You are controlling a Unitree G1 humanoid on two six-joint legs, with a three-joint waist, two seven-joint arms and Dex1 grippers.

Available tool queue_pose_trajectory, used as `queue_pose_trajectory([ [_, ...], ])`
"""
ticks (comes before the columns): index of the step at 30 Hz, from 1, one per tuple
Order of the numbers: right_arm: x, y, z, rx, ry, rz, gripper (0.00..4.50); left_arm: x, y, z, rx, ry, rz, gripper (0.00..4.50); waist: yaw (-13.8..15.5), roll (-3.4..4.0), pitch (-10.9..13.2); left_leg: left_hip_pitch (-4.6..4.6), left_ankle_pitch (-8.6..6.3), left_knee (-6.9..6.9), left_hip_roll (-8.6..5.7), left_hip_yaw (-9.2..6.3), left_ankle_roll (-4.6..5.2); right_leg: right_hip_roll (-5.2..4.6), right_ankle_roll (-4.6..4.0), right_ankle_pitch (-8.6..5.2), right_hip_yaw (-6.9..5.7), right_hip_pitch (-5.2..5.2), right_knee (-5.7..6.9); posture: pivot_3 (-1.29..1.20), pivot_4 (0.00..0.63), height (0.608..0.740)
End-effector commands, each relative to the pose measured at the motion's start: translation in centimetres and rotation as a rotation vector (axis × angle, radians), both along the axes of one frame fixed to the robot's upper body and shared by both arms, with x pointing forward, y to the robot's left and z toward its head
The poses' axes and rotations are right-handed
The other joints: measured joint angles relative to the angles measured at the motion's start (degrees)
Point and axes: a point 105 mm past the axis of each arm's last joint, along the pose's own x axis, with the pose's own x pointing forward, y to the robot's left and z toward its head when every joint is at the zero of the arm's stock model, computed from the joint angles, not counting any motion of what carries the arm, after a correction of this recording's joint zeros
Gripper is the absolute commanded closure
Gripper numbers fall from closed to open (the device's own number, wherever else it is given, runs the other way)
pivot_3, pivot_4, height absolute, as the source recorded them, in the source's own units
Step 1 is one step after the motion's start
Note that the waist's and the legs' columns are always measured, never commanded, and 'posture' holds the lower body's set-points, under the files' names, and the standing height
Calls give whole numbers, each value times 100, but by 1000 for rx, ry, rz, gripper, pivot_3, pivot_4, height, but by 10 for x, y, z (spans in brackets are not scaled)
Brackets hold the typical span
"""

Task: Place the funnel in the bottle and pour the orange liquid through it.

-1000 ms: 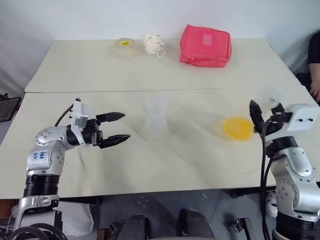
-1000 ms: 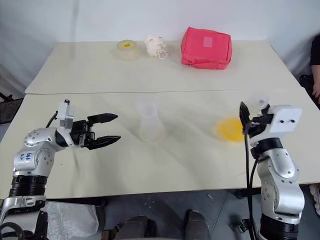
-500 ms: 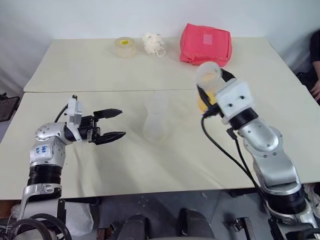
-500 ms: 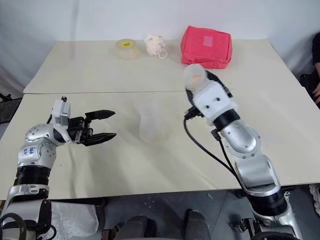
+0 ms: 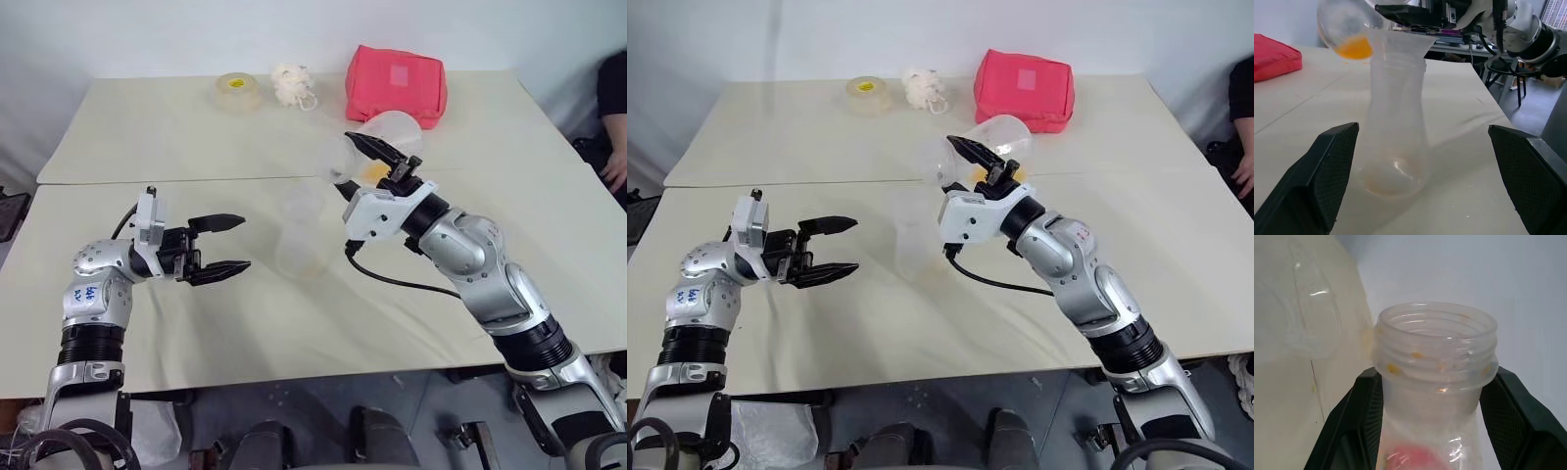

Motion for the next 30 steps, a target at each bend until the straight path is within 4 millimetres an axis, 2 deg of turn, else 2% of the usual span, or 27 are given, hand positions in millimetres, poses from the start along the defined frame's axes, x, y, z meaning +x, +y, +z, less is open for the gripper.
queue_pose_trajectory([
  [1, -3, 5, 16, -93, -136, 19, 2086, -7, 5, 8, -1, -33, -12, 0, -18, 0, 0, 0, 0, 0, -1, 1, 0, 0, 0, 0, 1, 0, -1, 0, 150, 740],
  [14, 3, 16, 17, -280, -278, 16, 2086, -4, 1, 11, -20, -34, -27, 0, -13, 0, 0, -2, 0, 0, 8, -4, 1, -7, 0, 0, 0, 0, 1, 0, 150, 740],
  [30, 9, 16, 21, -360, -381, -10, 2086, -3, 8, 21, -63, -60, -21, 0, -15, 0, 0, -2, 0, -1, 13, -5, 1, -7, 0, 0, -1, -1, 1, 0, 150, 740],
])
